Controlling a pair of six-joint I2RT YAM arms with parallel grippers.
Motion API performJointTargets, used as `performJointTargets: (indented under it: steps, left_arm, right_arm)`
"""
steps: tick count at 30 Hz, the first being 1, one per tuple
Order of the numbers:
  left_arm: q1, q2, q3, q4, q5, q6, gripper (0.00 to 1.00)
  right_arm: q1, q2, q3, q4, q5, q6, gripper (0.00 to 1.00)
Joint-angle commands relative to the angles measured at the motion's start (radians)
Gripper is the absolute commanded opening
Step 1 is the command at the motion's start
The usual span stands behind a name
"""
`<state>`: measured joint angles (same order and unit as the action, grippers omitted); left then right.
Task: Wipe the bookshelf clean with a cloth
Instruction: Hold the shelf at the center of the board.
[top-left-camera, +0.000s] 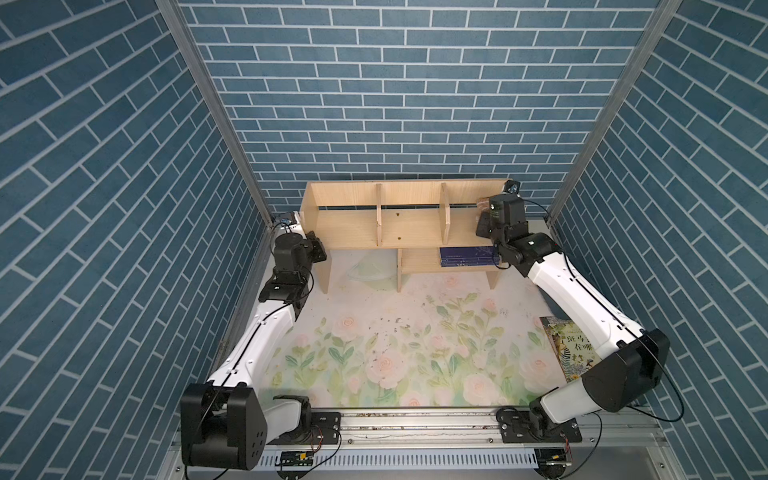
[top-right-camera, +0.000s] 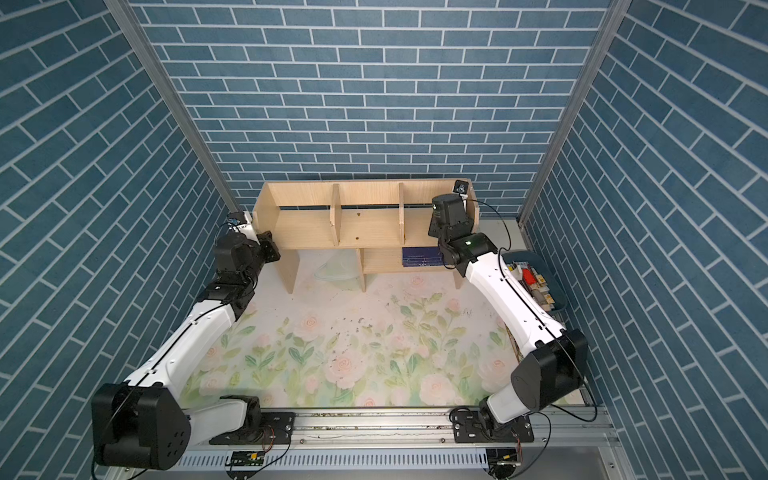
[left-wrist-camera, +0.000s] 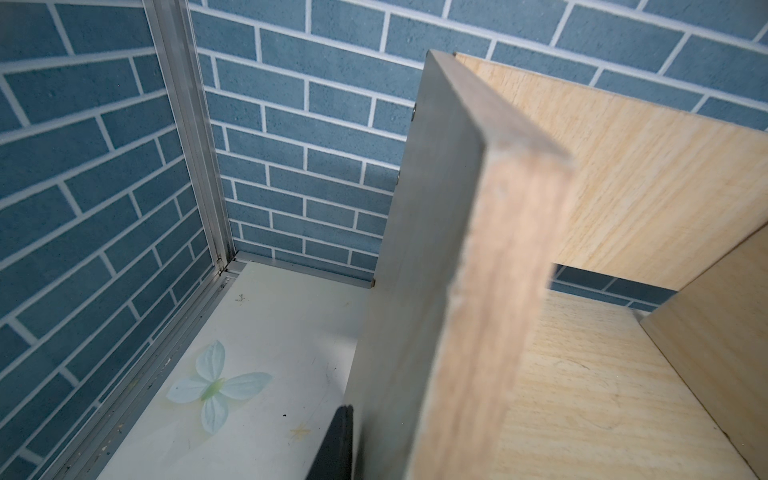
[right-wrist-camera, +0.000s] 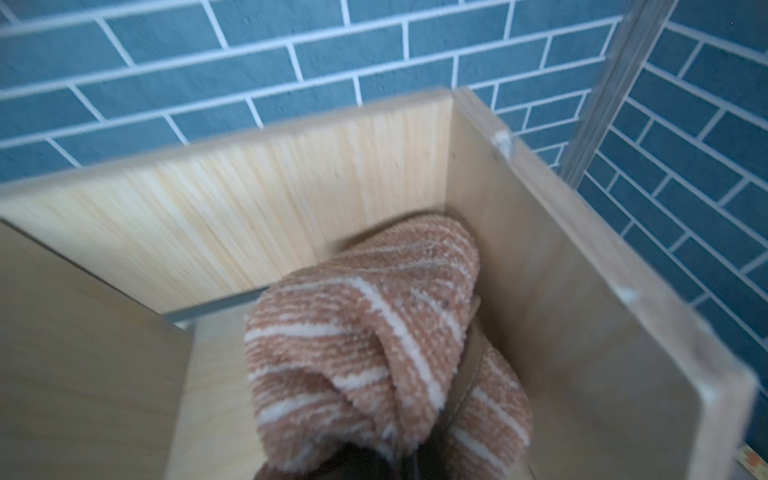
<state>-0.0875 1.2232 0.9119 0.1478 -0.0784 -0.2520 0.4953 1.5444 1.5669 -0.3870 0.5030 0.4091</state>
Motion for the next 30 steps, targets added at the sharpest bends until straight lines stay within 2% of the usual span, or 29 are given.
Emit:
performJointTargets:
  steps: [1,5,9,13,18,21,24,28,30]
  left_arm:
    - [-0.020,0.009,0.004,-0.006,0.046,-0.090,0.00]
    - [-0.020,0.012,0.004,-0.003,0.049,-0.091,0.00]
    - [-0.020,0.011,0.004,-0.004,0.050,-0.090,0.00]
    - [-0.020,0.012,0.003,-0.002,0.052,-0.093,0.00]
    - [-0.020,0.015,0.002,-0.002,0.052,-0.094,0.00]
    - [-0.021,0.013,0.001,-0.002,0.050,-0.093,0.00]
    - [-0.020,0.009,0.002,-0.005,0.043,-0.088,0.00]
    - [-0.020,0.007,0.004,-0.008,0.038,-0.086,0.00]
    - [-0.020,0.007,0.005,-0.007,0.042,-0.086,0.00]
  right_arm:
    - [0.017,0.053,0.073,0.026,-0.058,-0.040,0.00]
    - [0.088,0.077,0.092,0.070,-0.077,-0.065,0.00]
    - [0.130,0.026,-0.007,0.072,-0.052,-0.067,0.00]
    - [0.124,-0.098,-0.193,0.061,-0.027,-0.062,0.00]
    - [0.031,-0.152,-0.223,-0.033,0.002,-0.037,0.00]
    - [-0.011,-0.130,-0.145,-0.038,0.001,-0.047,0.00]
    - [-0.020,-0.049,0.018,-0.071,0.013,-0.060,0.00]
    - [-0.004,0.061,0.211,-0.077,-0.051,-0.083,0.00]
    - [0.038,0.102,0.296,-0.063,-0.069,-0.109,0.00]
